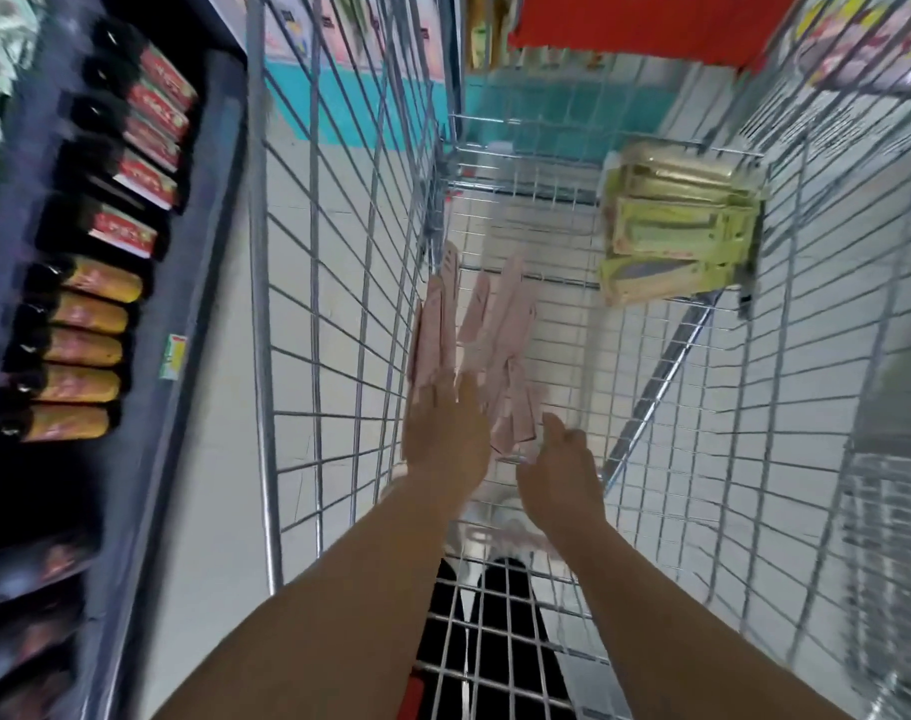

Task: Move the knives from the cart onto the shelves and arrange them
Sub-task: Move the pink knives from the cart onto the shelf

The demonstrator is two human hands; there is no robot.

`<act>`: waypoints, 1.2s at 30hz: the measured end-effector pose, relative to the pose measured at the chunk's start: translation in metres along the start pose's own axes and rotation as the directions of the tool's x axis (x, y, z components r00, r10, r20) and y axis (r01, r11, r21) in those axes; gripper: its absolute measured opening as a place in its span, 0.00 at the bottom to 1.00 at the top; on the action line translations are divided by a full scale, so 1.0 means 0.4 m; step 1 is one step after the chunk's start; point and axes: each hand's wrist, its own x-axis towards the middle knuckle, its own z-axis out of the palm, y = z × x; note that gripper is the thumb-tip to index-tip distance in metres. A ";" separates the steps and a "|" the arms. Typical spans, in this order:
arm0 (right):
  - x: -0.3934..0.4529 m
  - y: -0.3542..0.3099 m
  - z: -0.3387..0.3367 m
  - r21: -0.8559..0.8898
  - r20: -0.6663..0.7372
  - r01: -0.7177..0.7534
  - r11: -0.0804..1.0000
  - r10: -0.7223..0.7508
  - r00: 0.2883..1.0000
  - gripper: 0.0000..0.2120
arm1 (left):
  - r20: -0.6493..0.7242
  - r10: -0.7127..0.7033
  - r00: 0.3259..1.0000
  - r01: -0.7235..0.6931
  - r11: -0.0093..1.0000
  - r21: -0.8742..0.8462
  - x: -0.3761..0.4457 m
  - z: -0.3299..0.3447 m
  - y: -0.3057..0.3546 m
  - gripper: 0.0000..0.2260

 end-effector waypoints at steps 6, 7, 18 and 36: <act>0.034 0.006 0.027 -0.021 -0.124 0.032 0.999 -0.035 0.992 0.24 | -0.052 -0.016 0.999 0.016 1.000 0.005 0.052 0.003 0.020 0.26; 0.044 0.012 0.023 -0.001 -0.134 0.025 1.000 -0.025 0.991 0.23 | -0.051 -0.019 0.999 0.020 1.000 0.007 0.056 -0.006 0.026 0.25; 0.086 -0.053 0.009 0.346 -0.128 -0.065 0.936 0.116 0.985 0.05 | -0.015 -0.160 0.987 0.157 0.979 -0.133 0.091 0.015 0.036 0.10; 0.100 -0.015 0.015 -0.029 -0.371 0.006 1.000 -0.017 0.928 0.25 | -0.102 -0.096 0.990 0.086 0.991 -0.101 0.088 0.021 0.025 0.24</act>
